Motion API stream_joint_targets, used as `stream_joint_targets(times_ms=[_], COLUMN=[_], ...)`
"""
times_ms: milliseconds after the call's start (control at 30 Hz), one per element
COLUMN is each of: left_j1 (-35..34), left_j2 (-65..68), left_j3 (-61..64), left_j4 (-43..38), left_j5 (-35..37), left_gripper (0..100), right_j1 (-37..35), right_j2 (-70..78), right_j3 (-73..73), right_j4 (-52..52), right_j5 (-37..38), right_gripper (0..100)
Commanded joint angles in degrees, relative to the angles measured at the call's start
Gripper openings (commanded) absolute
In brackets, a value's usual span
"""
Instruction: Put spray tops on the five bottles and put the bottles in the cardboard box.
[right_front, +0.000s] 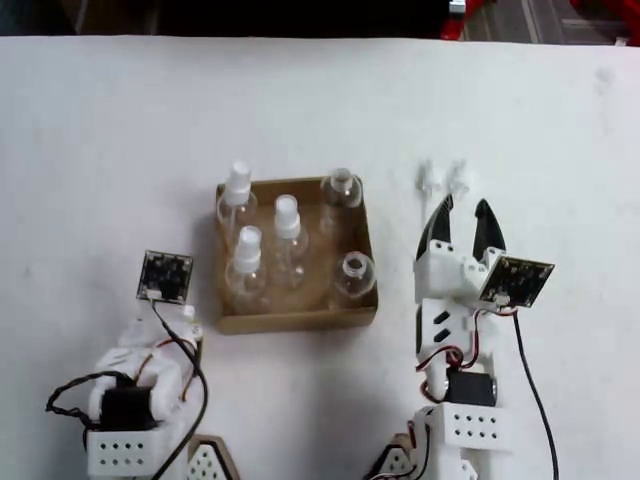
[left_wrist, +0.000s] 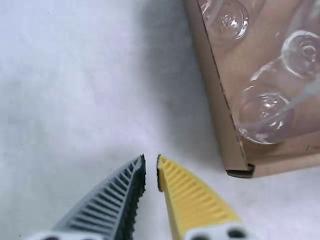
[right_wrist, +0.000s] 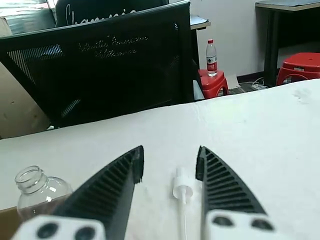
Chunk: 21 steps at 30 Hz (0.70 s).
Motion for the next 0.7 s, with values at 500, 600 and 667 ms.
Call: stream_joint_targets(times_ms=[500, 600, 667], left_j1=[0.7, 0.7, 0.7], left_j2=[-0.5, -0.5, -0.5], left_j3=[0.1, 0.1, 0.1], left_j4=[0.3, 0.3, 0.3], left_j5=[-0.4, -0.4, -0.4], left_gripper=[5, 5, 5], right_j1=[0.7, -1.6, -3.4], right_j2=[0.1, 0.8, 3.1], right_j3=[-10.9, -20.2, -24.3], right_j4=[17.5, 29.2, 31.6], right_j5=[0.0, 0.0, 0.1], right_gripper=[14.4, 14.4, 14.4])
